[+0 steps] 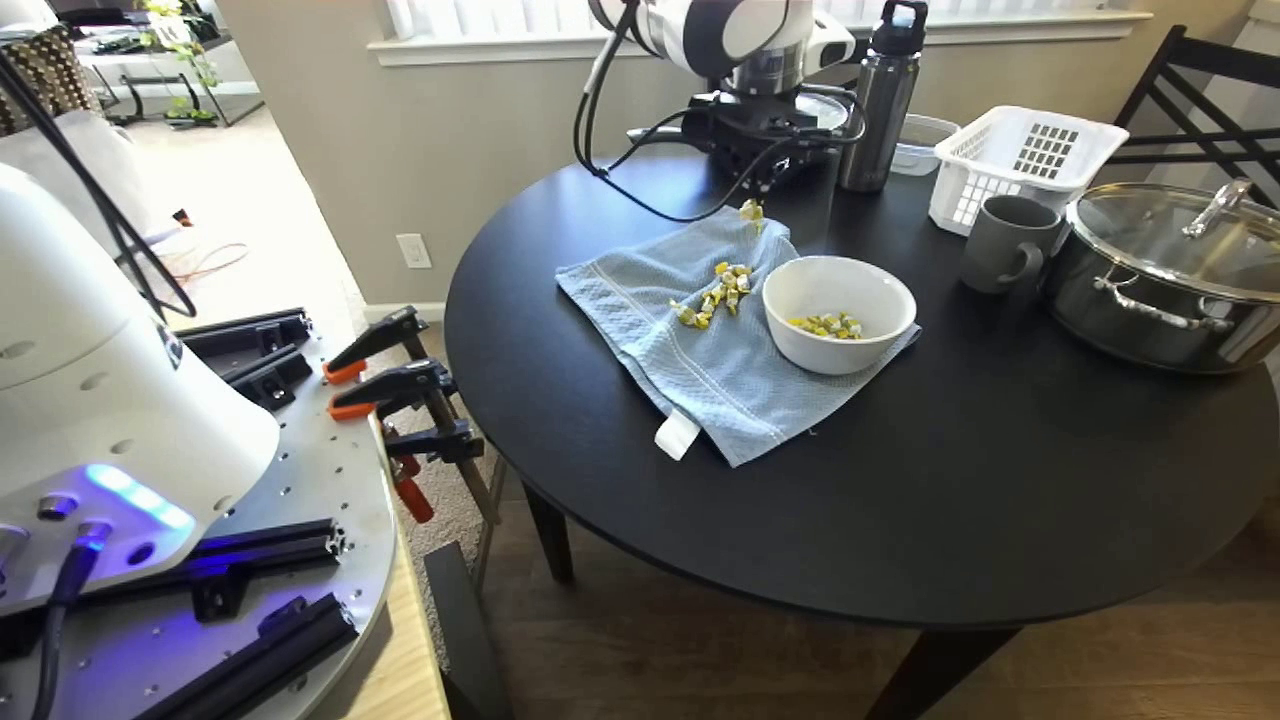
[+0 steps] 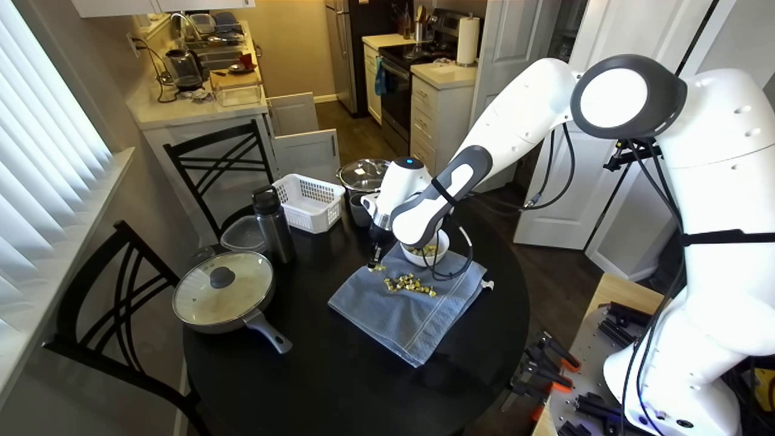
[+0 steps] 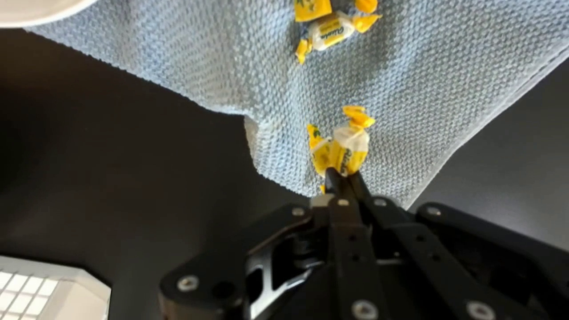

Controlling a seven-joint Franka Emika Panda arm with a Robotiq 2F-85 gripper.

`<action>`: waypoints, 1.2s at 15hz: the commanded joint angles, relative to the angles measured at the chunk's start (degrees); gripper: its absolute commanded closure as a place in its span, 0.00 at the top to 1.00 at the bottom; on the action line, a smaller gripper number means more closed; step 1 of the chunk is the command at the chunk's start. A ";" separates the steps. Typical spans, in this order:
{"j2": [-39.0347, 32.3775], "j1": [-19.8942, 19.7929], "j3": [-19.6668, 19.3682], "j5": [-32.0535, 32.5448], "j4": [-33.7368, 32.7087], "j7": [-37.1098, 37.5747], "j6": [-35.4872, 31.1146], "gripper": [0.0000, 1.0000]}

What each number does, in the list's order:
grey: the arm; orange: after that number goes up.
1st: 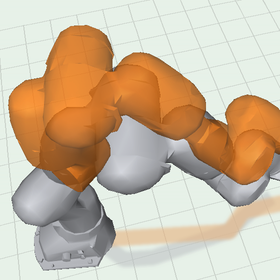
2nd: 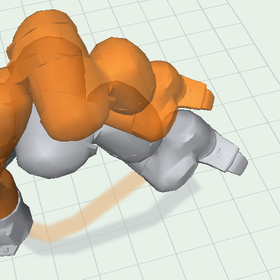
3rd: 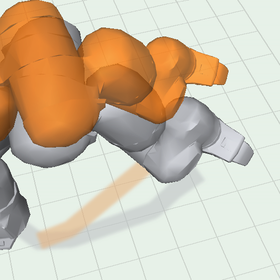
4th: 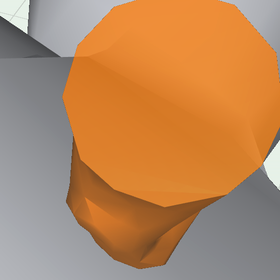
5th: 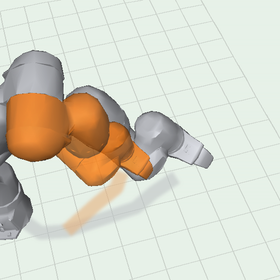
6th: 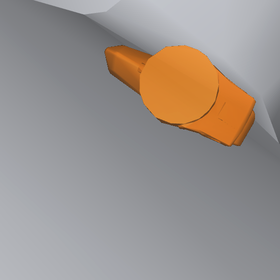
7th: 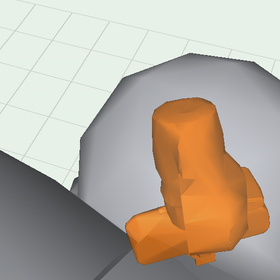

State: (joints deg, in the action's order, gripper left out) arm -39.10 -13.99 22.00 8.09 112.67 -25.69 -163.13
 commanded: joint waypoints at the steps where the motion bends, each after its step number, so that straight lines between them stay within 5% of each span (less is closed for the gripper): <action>1: 4.97 -4.11 3.59 -4.31 4.58 -5.03 0.41 0.00; 10: 18.77 7.97 -13.83 2.36 7.19 2.76 12.44 0.00; 18: 17.02 16.82 -26.17 16.53 7.03 17.61 17.95 0.00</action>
State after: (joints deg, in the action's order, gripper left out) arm -21.93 0.87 -1.56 21.05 118.75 -12.69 -147.09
